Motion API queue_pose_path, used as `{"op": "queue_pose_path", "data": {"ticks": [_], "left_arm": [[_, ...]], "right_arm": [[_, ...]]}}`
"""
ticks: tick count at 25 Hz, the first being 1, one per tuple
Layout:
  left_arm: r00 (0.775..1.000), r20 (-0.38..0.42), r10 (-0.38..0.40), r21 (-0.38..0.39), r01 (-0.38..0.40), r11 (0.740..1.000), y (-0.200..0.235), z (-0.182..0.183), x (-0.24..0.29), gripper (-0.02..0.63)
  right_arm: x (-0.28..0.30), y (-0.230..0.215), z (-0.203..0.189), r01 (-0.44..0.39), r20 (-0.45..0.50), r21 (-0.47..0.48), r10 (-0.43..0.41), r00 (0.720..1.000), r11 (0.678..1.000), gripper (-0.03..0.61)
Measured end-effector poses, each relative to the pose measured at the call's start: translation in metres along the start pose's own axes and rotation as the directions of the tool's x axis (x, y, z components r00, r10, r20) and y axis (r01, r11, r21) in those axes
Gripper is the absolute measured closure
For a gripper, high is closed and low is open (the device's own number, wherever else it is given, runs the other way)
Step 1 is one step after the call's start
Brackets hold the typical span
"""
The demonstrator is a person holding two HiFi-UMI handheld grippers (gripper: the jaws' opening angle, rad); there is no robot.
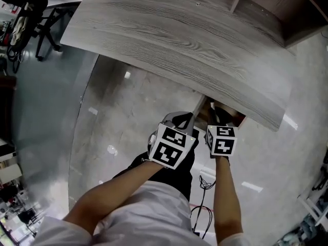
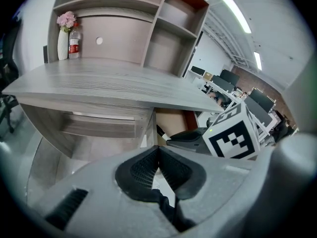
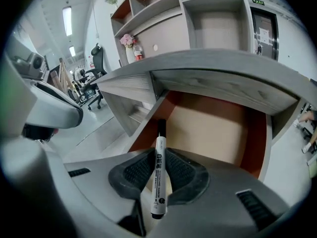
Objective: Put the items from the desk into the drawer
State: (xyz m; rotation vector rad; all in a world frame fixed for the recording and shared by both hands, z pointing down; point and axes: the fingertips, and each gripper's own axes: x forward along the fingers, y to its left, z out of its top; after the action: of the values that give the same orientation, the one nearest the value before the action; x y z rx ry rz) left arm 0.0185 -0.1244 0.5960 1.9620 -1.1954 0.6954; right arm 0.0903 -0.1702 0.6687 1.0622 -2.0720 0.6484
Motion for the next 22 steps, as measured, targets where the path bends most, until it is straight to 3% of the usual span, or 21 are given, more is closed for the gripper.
{"op": "queue_pose_path", "data": {"ticks": [12, 22], "left_arm": [[1.000, 0.004, 0.004, -0.013, -0.004, 1.000, 0.005, 0.002, -0.006, 0.612], [0.998, 0.045, -0.043, 0.037, 0.041, 0.998, -0.012, 0.009, -0.032, 0.612]], "right_arm": [[0.004, 0.003, -0.003, -0.004, -0.036, -0.001, 0.004, 0.999, 1.000, 0.517], [-0.060, 0.026, 0.011, 0.023, 0.052, 0.058, -0.026, 0.998, 0.998, 0.531]]}}
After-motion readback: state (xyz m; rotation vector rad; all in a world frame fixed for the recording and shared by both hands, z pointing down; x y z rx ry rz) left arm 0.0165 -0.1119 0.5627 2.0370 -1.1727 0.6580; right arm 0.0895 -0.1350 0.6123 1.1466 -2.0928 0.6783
